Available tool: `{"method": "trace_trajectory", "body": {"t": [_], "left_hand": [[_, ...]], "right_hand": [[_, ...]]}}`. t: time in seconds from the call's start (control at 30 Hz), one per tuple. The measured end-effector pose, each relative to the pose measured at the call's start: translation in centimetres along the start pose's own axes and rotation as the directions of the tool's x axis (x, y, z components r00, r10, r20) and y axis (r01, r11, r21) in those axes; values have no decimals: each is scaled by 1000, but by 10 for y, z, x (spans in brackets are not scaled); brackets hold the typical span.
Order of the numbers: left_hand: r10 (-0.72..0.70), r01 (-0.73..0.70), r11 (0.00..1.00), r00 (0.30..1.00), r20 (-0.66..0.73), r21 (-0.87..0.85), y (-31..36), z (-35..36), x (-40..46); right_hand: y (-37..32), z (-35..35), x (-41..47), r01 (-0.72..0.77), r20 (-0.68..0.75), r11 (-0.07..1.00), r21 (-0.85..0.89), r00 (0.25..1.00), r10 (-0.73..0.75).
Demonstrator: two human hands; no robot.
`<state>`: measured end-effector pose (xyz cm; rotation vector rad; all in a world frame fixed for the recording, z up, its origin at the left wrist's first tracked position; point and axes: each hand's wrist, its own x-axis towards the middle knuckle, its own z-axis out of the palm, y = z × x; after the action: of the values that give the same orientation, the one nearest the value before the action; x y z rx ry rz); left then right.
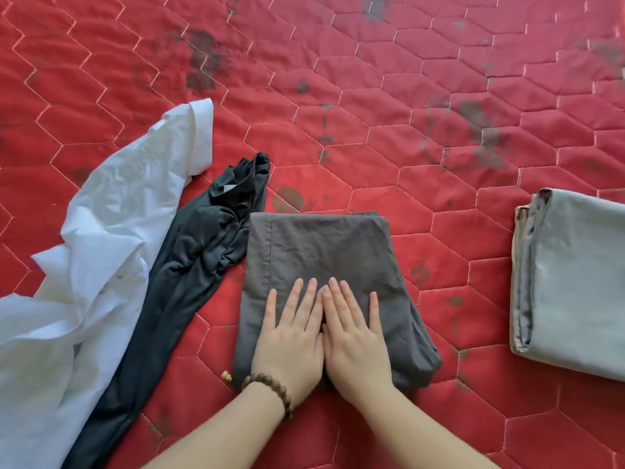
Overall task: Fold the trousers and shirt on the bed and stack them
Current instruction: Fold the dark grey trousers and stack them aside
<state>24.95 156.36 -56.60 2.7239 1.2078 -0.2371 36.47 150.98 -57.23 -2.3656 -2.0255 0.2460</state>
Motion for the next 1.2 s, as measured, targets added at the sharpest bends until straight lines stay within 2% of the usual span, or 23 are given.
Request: {"method": "trace_trajectory", "body": {"t": [0.13,0.27,0.37,0.53,0.63,0.8,1.0,1.07,1.2], "left_hand": [[-61,59,997,997,-36,-49,-7,8,-3],[-227,220,966,973,-38,-137,-25,10,-9],[-335,317,913,942,-27,-259,-39,9,-13],[-416,332,791,908,-54,-513,-38,-3,-5],[-483,380,704,875,-13,-600,-43,-10,0],[-438,372,635,895,82,-677,-52,-17,-1],[-366,327,662,926,90,-674,-59,-29,-13],[-349,318,671,933,93,-670,-59,-39,-15],[-286,235,723,958,28,-650,-39,-72,-4]], "right_hand": [[11,8,-2,-78,33,997,2,996,78],[37,5,-12,-311,68,949,61,949,307],[45,0,-12,-372,88,924,84,927,365],[42,-12,-4,-499,-25,847,185,859,511],[44,-17,-1,-532,33,818,219,842,539],[48,-29,3,-575,237,732,366,818,524],[34,-40,-3,-588,384,599,544,809,446],[30,-51,-9,-589,396,549,594,807,438],[31,-86,-16,-567,266,627,535,817,512]]}}
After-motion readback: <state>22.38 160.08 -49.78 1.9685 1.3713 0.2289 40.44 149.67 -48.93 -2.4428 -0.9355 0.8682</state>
